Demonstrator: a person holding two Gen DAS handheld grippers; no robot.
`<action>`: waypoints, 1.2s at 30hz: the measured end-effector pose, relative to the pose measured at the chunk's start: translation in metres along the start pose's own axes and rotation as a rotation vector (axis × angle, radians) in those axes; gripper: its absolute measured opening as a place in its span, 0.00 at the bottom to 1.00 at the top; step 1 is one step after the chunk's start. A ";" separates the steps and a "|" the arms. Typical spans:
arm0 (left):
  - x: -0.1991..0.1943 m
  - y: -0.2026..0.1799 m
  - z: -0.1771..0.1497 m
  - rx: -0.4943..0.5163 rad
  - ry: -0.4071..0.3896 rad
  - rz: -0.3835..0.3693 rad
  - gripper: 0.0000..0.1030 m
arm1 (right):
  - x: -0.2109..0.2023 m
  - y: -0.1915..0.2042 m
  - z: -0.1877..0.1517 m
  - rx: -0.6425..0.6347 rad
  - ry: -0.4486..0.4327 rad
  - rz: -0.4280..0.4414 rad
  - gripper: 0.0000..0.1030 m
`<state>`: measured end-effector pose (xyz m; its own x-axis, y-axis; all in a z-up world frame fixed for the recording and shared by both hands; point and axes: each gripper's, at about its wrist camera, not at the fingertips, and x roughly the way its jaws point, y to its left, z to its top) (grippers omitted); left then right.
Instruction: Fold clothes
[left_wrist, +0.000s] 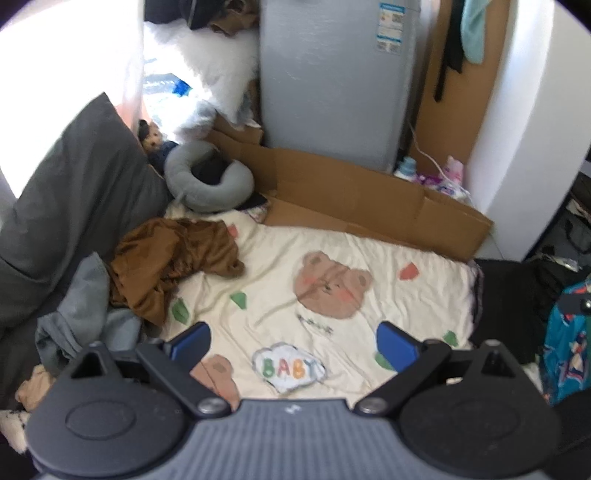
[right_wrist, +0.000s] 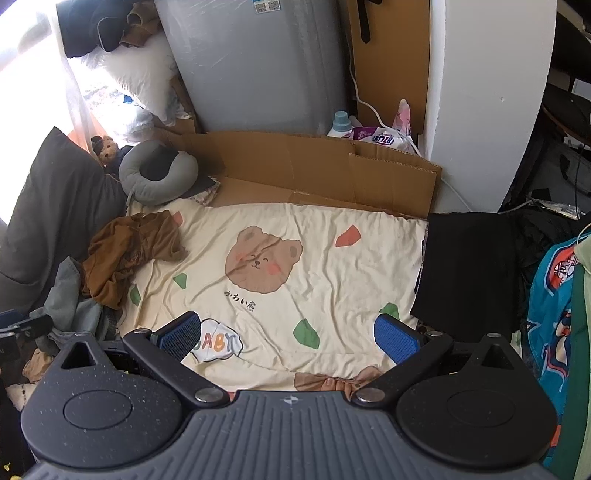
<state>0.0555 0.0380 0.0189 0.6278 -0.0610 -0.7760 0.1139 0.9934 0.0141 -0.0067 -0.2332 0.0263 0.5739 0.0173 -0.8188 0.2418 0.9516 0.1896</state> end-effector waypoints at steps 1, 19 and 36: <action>0.002 0.003 0.003 0.001 -0.003 0.008 0.95 | 0.003 0.000 0.002 0.003 0.001 0.001 1.00; 0.054 0.053 0.047 -0.063 -0.032 0.054 0.95 | 0.052 0.002 0.054 -0.011 0.003 0.024 1.00; 0.117 0.098 0.072 -0.142 -0.060 0.126 0.95 | 0.129 0.014 0.087 -0.062 0.006 0.072 1.00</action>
<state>0.1951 0.1212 -0.0252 0.6753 0.0634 -0.7348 -0.0754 0.9970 0.0167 0.1390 -0.2448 -0.0298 0.5835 0.0879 -0.8073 0.1509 0.9651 0.2141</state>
